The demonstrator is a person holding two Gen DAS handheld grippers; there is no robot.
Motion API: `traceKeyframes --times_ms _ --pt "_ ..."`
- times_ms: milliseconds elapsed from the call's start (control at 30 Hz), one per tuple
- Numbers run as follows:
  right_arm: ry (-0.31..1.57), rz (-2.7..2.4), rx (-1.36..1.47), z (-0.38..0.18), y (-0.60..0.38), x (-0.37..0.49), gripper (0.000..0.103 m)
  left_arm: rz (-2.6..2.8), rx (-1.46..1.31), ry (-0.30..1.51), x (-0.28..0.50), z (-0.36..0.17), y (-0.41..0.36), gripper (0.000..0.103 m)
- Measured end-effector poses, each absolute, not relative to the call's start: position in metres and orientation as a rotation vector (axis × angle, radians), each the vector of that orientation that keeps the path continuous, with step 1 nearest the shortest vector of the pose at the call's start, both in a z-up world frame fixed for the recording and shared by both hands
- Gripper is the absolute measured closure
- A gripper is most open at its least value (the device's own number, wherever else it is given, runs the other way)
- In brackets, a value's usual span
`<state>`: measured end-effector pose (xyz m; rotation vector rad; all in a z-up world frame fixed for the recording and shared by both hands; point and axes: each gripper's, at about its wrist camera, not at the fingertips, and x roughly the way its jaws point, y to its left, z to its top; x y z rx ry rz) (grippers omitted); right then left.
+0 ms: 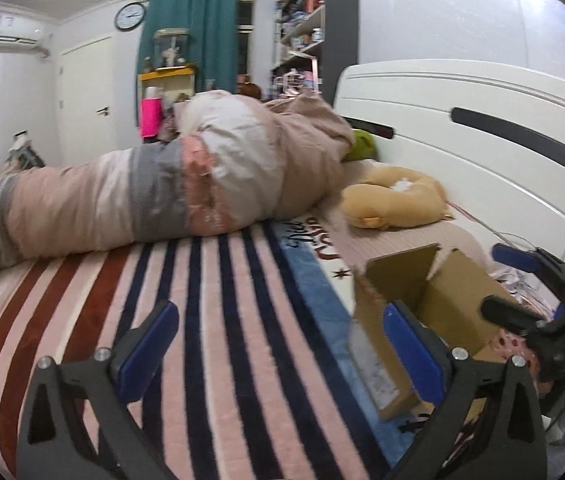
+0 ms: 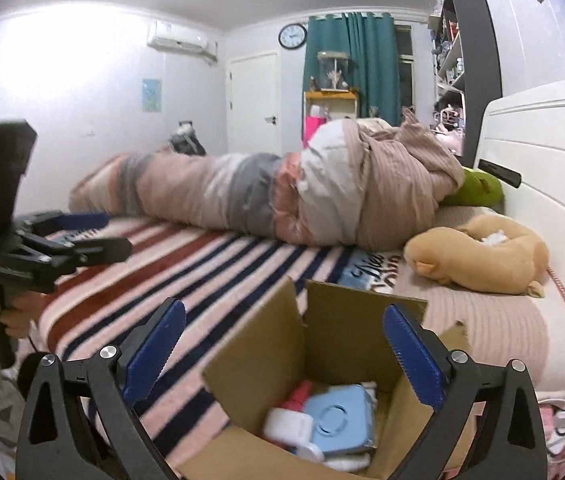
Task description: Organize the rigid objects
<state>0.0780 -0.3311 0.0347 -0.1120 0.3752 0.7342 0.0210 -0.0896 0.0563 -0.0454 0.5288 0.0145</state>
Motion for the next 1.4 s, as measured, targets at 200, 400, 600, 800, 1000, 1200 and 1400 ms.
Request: traceKeyframes --times_ms 200,400,600,800,1000,1200,1400 --pt "0.385 0.742 -0.045 0.031 -0.329 0.078 0.003 0.046 -0.081 0.537 0.018 0.049 -0.076 0.002" --pt "0.383 0.736 -0.032 0.031 -0.329 0.075 0.003 0.054 -0.085 0.532 0.015 0.050 -0.074 0.002" --pt "0.383 0.736 -0.032 0.031 -0.328 0.075 0.003 0.058 -0.085 0.528 0.014 0.052 -0.075 0.002" --pt "0.384 0.735 -0.033 0.031 -0.328 0.074 0.003 0.060 -0.084 0.529 0.014 0.052 -0.076 0.002" --pt "0.385 0.743 -0.041 0.030 -0.326 0.070 0.003 0.061 -0.089 0.530 0.011 0.051 -0.074 0.002" --pt "0.385 0.738 -0.037 0.030 -0.324 0.069 0.003 0.065 -0.088 0.529 0.009 0.050 -0.073 0.002" --pt "0.382 0.751 -0.047 0.029 -0.323 0.068 0.003 0.066 -0.090 0.525 0.007 0.051 -0.072 0.002"
